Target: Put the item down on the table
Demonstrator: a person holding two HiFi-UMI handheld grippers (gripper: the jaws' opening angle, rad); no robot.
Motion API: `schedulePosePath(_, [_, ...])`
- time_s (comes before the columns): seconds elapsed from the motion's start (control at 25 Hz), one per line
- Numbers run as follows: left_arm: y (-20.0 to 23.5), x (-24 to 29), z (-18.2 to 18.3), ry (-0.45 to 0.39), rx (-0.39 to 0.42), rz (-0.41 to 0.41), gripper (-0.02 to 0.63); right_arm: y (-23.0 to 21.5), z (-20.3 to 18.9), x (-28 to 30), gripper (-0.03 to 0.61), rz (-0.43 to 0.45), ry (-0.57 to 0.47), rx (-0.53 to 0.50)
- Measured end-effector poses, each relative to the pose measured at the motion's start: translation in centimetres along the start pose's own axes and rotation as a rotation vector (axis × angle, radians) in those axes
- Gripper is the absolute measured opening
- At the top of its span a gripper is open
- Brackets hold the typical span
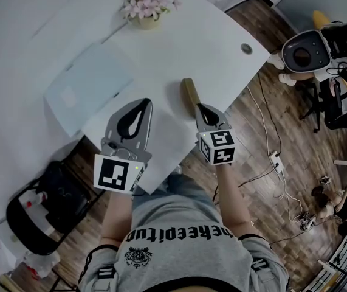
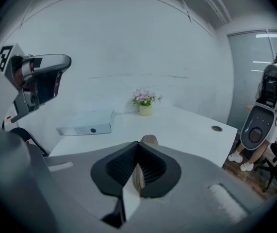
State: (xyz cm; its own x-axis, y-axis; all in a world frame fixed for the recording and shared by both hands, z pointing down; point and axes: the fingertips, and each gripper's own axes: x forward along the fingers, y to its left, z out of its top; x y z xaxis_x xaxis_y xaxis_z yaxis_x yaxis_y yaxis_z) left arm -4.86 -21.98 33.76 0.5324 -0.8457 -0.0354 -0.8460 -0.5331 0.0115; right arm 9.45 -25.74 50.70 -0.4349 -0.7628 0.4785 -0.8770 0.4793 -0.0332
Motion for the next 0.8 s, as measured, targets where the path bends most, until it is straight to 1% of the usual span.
schedulePosePath(0.16, [-0.4,-0.3,0.5,-0.016,0.005,-0.003,0.018,0.2,0.8,-1.1,0.002,-0.01,-0.031,-0.01])
schedulePosePath(0.36, [-1.3,-0.5,1.2,-0.037,0.01,-0.015,0.018,0.3,2.3,-3.0,0.002,-0.019,-0.079,0.003])
schedulePosePath(0.52, [-2.1,-0.9,1.4,-0.02,0.029,-0.025,0.018,0.5,3.4,-4.7,0.002,-0.02,-0.125,0.009])
schedulePosePath(0.8, [-3.2,-1.2,1.9,-0.026,0.044,-0.037,0.018,0.9,4.9,-7.5,0.002,-0.022,-0.193,0.002])
